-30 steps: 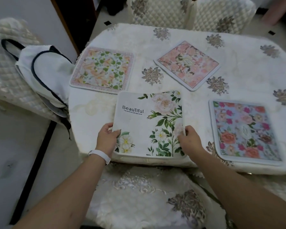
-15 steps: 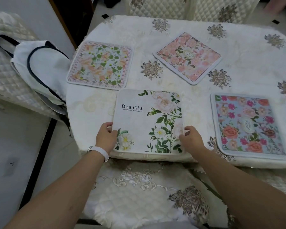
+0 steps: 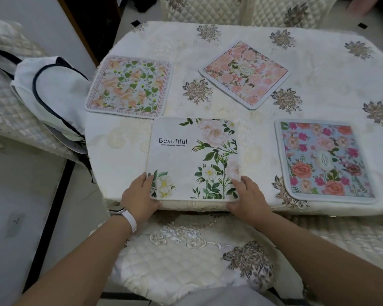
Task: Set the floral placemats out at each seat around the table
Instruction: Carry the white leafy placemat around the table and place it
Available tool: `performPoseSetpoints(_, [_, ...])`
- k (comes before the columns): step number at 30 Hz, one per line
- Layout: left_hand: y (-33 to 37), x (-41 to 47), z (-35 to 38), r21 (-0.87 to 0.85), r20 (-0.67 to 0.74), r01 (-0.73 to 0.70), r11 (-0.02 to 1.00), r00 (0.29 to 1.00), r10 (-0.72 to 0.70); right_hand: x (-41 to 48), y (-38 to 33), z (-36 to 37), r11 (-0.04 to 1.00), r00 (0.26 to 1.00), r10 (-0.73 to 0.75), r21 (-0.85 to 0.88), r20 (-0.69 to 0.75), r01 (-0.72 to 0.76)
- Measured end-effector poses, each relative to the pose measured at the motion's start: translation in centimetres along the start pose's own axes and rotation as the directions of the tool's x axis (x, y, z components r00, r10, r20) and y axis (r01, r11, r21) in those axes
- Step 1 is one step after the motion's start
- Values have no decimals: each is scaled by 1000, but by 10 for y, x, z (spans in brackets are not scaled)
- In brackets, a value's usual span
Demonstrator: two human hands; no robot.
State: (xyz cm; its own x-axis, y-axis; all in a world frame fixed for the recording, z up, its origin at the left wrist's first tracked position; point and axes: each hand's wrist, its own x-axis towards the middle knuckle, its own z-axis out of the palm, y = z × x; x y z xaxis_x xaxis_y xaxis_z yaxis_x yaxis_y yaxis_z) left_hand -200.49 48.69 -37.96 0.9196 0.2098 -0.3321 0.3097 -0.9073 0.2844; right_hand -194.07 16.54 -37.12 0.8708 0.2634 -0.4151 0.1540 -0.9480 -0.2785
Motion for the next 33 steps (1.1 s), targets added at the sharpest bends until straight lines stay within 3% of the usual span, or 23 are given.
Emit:
performPoseSetpoints(11, [-6,5,2,-149,-31,48,988,998,-54,2,3,-6,996,997,-34,74,-68,40])
performPoseSetpoints(33, [-5,2,-1,-128,-37,34,991,999,-39,3,2,-11,995,998,-3,97,-60,9])
